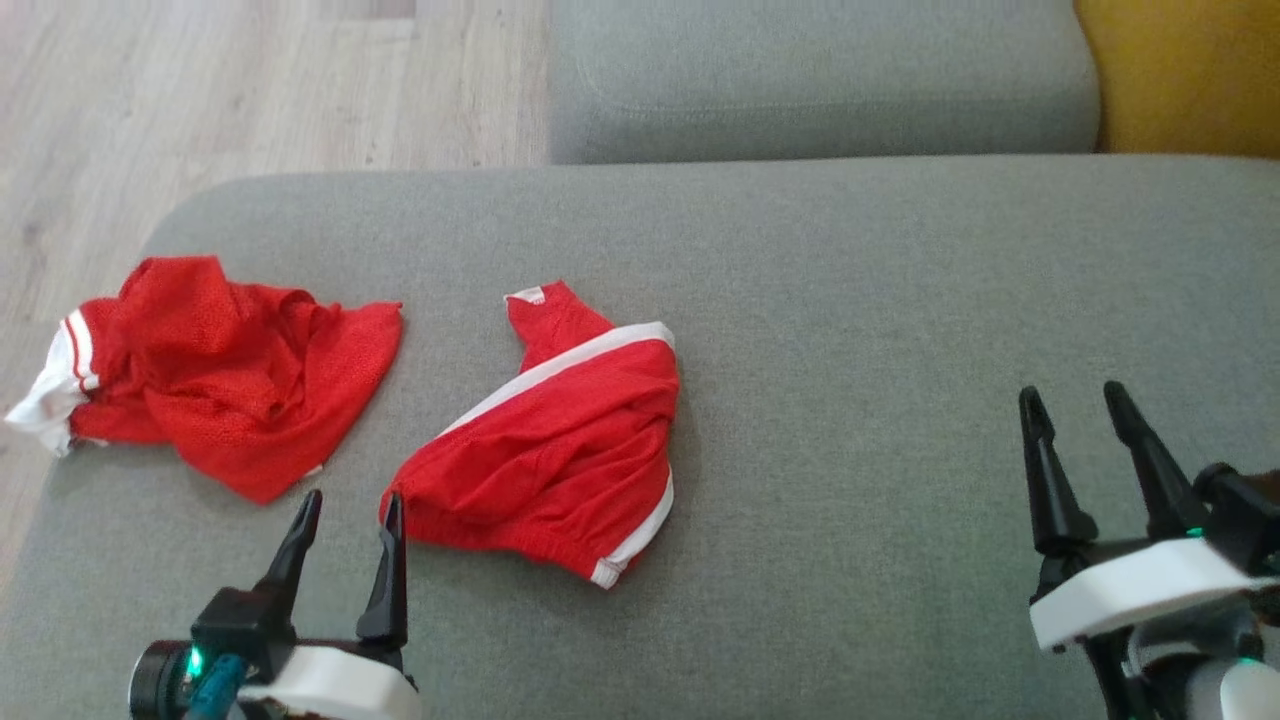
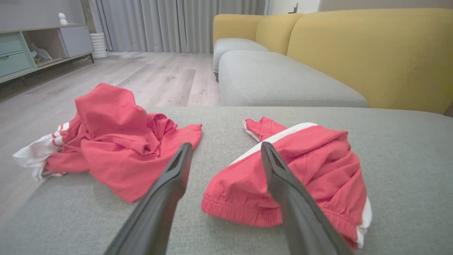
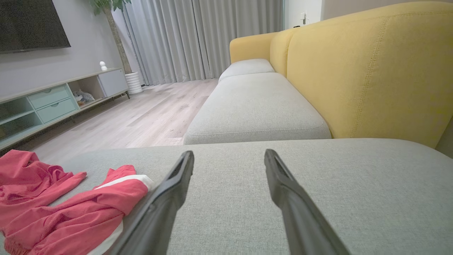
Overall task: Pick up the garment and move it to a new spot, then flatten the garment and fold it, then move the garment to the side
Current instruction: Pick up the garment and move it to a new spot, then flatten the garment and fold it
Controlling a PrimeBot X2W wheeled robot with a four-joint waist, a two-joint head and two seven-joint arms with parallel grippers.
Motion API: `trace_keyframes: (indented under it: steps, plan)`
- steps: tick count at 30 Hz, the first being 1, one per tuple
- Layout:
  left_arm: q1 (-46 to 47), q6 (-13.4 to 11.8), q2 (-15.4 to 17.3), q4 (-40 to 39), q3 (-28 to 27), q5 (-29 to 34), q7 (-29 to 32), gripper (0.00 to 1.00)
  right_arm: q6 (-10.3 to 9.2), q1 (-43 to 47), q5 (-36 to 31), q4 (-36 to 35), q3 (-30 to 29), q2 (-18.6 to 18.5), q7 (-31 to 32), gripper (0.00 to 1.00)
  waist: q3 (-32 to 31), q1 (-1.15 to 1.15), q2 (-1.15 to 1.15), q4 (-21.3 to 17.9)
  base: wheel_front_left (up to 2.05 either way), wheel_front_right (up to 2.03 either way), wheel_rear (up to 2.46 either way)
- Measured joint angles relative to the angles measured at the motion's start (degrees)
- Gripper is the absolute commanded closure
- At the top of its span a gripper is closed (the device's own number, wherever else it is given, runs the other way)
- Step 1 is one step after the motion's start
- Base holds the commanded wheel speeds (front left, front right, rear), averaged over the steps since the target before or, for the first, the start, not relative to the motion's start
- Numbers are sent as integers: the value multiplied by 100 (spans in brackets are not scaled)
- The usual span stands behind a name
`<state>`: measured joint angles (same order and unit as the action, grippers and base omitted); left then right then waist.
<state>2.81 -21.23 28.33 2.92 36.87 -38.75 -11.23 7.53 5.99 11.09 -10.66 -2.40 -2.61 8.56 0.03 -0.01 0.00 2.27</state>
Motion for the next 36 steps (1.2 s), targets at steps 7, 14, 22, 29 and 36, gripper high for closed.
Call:
trace_keyframes:
  steps: [7, 14, 22, 29, 36]
  plan:
    - [14, -24, 136, -208, 15, 89, 67, 0, 0, 81, 0, -96, 51, 3, 98, 0, -82, 0, 0, -54, 0, 0, 0]
    - [16, -85, 162, -248, 18, 107, 116, 0, 0, 148, 0, -147, 101, 3, 160, 0, -87, 0, 0, -140, 0, 0, 0]
    - [30, -153, 162, -272, 29, 109, 165, 0, 0, 175, -1, -178, 124, 3, 204, 0, -73, 0, 0, -160, 0, 0, 0]
    - [35, -196, 160, -294, 46, 126, 167, 0, 0, 175, -1, -193, 140, 3, 234, 0, -50, 0, 0, -141, 0, 0, 0]
    - [157, -188, 156, -250, 46, 152, 158, 0, 0, 142, -10, -32, 882, -144, 565, 0, 80, 1, 0, -80, 0, 0, 0]
